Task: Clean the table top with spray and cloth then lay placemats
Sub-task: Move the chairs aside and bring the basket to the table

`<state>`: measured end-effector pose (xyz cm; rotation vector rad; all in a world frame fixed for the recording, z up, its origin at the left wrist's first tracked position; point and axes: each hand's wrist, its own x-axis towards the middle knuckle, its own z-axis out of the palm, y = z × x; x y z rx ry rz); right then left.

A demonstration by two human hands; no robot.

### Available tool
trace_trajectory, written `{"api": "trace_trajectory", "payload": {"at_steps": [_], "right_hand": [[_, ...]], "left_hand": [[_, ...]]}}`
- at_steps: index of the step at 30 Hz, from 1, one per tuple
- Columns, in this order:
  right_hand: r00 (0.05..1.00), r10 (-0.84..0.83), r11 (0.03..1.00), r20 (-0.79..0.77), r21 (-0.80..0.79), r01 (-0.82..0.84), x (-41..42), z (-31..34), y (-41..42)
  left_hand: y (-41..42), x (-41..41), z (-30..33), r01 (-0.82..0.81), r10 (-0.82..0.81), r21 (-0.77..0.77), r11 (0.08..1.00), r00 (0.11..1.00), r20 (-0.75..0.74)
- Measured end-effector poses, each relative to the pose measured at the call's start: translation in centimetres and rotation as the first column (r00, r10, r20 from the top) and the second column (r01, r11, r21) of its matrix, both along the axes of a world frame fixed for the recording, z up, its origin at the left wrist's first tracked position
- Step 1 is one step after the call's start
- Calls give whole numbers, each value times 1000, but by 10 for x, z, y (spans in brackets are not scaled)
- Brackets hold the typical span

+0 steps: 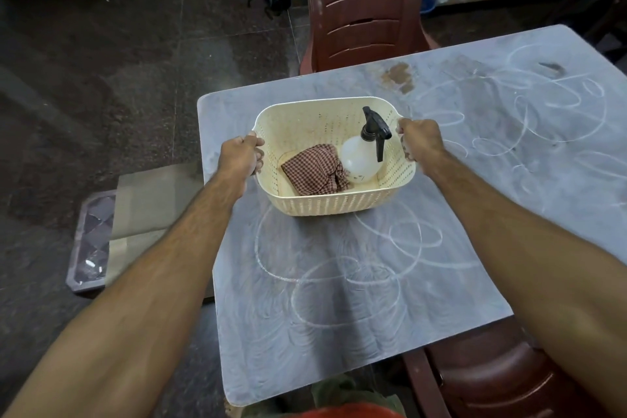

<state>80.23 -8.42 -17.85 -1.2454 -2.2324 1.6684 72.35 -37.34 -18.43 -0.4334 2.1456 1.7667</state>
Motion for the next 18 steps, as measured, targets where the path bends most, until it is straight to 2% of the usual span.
{"api": "trace_trajectory", "payload": {"at_steps": [14,18], "right_hand": [[1000,21,1000,1,6,-21,-39,-13,-5],[1000,8,998,-19,61,-7,-38,-18,-6]], "left_hand": [[2,-36,-21,-78,77,-81,994,997,-24],[1,-36,-24,-61,58,-115,992,998,-29]]}}
